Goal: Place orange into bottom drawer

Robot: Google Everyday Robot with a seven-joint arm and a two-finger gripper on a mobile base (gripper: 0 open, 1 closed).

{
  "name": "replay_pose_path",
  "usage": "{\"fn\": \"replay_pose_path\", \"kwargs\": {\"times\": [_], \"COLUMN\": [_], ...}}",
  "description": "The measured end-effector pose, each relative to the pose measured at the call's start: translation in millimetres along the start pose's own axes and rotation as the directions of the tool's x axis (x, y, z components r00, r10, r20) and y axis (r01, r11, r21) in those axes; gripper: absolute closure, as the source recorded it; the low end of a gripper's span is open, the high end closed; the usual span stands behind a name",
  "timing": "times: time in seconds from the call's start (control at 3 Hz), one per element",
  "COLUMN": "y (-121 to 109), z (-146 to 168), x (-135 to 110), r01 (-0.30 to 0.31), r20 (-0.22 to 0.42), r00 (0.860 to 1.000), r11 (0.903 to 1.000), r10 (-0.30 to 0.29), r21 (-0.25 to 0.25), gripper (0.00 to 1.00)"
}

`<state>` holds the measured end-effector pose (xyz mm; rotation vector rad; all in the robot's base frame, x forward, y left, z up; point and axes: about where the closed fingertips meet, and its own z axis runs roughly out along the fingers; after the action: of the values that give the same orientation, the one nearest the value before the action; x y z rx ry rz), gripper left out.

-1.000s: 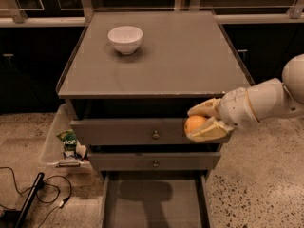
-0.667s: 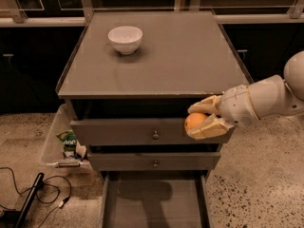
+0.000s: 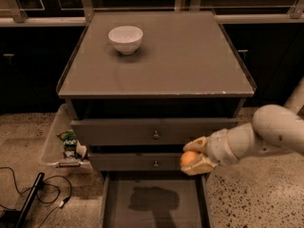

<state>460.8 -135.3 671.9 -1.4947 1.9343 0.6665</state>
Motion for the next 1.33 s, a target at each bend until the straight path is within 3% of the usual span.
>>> {"fn": "replay_pose_path", "kwargs": {"times": [0.67, 1.33], "y": [-15, -14], "z": [84, 95], "x": [97, 101], "r01": [0.009, -0.003], "r20": [-0.006, 0.003], "r00": [1.0, 1.0], "r11": [0.9989, 0.9994], "r10": [-0.009, 0.003], "r21": [0.046, 0.034], "gripper": [1.0, 1.0]}}
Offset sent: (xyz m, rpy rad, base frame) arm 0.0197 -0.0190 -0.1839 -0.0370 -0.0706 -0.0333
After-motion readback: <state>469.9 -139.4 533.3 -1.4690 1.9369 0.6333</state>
